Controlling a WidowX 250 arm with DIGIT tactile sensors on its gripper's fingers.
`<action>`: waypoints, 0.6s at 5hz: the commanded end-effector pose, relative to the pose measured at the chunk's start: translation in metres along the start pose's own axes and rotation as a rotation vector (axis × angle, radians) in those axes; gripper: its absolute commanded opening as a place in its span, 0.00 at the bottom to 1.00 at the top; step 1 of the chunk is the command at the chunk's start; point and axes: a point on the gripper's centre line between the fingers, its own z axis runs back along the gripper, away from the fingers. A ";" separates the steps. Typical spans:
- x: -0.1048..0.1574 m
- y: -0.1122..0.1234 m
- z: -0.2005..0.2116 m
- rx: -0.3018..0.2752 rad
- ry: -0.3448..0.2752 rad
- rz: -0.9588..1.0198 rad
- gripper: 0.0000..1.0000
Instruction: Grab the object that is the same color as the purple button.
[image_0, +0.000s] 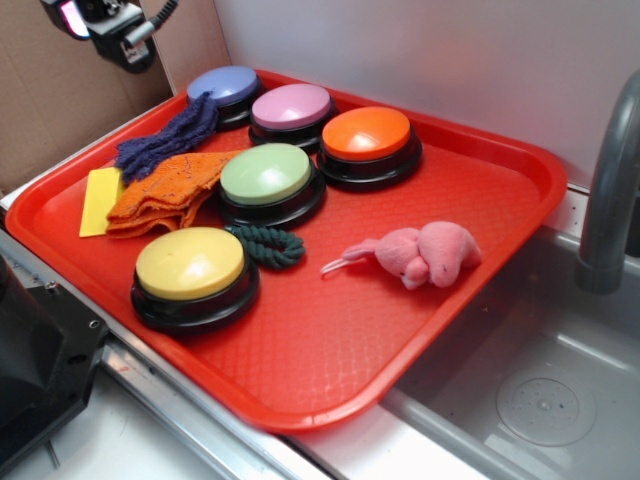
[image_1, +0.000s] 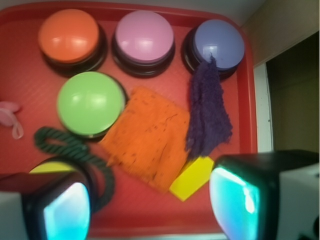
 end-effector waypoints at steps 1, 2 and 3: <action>0.029 0.046 -0.065 -0.044 -0.054 0.035 1.00; 0.030 0.065 -0.090 -0.040 -0.050 0.069 1.00; 0.028 0.078 -0.111 -0.039 -0.011 0.095 1.00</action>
